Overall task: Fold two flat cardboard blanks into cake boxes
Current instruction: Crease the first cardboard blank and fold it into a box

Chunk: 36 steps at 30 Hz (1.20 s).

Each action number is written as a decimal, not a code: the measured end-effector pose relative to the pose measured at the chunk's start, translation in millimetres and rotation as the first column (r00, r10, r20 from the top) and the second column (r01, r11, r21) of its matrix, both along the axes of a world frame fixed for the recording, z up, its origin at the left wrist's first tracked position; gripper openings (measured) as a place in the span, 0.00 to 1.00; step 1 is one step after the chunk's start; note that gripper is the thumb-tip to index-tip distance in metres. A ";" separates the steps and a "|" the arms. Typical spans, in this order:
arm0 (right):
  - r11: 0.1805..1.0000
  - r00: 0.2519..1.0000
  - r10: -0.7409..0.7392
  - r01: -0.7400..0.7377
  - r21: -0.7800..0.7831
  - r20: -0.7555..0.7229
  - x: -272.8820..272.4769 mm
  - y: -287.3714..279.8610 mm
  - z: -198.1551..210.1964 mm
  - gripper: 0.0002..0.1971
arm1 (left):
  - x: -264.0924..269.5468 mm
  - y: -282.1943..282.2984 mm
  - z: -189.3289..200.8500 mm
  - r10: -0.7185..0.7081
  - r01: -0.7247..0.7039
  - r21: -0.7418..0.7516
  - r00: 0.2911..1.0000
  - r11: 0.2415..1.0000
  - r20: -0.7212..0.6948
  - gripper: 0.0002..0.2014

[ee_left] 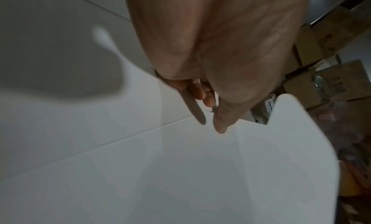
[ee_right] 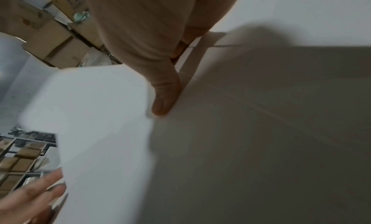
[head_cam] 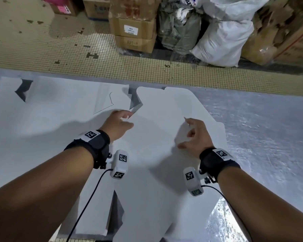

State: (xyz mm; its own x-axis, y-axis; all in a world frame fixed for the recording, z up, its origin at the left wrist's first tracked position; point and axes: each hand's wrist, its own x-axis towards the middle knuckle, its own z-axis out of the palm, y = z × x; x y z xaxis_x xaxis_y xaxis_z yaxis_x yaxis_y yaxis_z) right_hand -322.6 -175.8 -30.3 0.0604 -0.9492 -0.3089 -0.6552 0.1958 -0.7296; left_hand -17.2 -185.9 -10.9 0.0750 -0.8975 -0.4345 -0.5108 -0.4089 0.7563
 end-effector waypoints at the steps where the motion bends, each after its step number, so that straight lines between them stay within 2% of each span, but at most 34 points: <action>1: 1.000 1.000 -0.017 0.017 -0.014 0.014 0.0 1.5 0.0 0.43 | -0.2 -0.6 0.8 0.017 -0.018 -0.013 1.000 1.000 -0.012 0.14; 4: 0.998 0.997 -0.063 0.064 -0.026 0.053 -0.3 5.9 -0.8 0.37 | 0.0 -2.1 1.6 0.053 -0.054 -0.026 0.997 0.998 -0.048 0.07; 8: 0.997 0.994 -0.059 0.063 -0.045 0.088 0.1 8.3 -2.3 0.37 | 3.2 -2.7 0.6 0.018 -0.018 0.002 1.000 1.000 -0.004 0.15; 11: 0.998 0.997 -0.013 0.019 -0.064 0.081 -1.9 8.9 -2.4 0.29 | 3.1 -1.5 -0.3 -0.017 0.017 -0.016 1.000 1.000 0.025 0.24; 13: 0.998 0.998 0.007 -0.003 -0.061 0.067 -2.4 10.1 -1.9 0.27 | 2.5 1.5 -2.0 -0.039 0.041 -0.051 0.998 0.998 0.040 0.23; 15: 0.995 0.999 0.042 -0.039 -0.092 0.032 -1.4 12.2 -3.2 0.27 | 1.4 7.2 -2.7 -0.066 0.072 -0.077 0.994 0.994 0.087 0.14; 17: 0.993 0.997 0.061 -0.055 -0.104 0.051 -1.9 13.9 -5.8 0.26 | 1.0 12.7 -6.3 -0.102 0.115 -0.094 0.986 0.989 0.135 0.17; 19: 0.998 0.993 0.020 -0.013 -0.061 0.119 -2.3 14.7 -5.8 0.25 | -1.1 15.3 -11.7 -0.111 0.132 -0.100 0.974 0.986 0.196 0.21; 21: 0.997 0.991 -0.007 0.017 -0.070 0.136 -0.4 15.9 -7.8 0.19 | -5.0 17.4 -15.5 -0.103 0.132 -0.104 0.963 0.986 0.251 0.22; 23: 0.989 1.000 0.020 -0.022 -0.149 -0.015 6.9 17.7 -9.2 0.16 | -10.0 19.3 -17.2 -0.083 0.123 -0.120 0.952 0.985 0.293 0.21; 26: 0.986 0.981 -0.007 -0.025 -0.166 -0.192 23.9 20.1 -11.3 0.28 | -16.8 23.9 -17.5 -0.078 0.143 -0.146 0.921 0.979 0.381 0.20; 28: 0.979 0.934 -0.017 -0.056 -0.195 -0.356 36.8 24.4 -12.1 0.34 | -22.1 29.2 -19.2 -0.123 0.220 -0.159 0.876 0.962 0.466 0.19; 30: 0.967 0.888 -0.014 -0.105 -0.233 -0.460 47.5 30.1 -13.1 0.33 | -27.4 37.5 -23.6 -0.181 0.329 -0.207 0.833 0.921 0.523 0.21; 32: 0.959 0.860 0.051 -0.184 -0.214 -0.508 52.7 33.1 -14.4 0.29 | -31.2 45.9 -27.1 -0.212 0.393 -0.244 0.813 0.886 0.542 0.26; 34: 0.945 0.860 0.192 -0.291 -0.147 -0.472 57.4 33.6 -15.2 0.26 | -34.2 48.7 -30.3 -0.258 0.455 -0.250 0.790 0.854 0.557 0.28; 36: 0.907 0.859 0.304 -0.394 -0.153 -0.411 64.8 35.3 -13.6 0.30 | -39.5 48.3 -31.0 -0.327 0.529 -0.229 0.752 0.817 0.572 0.30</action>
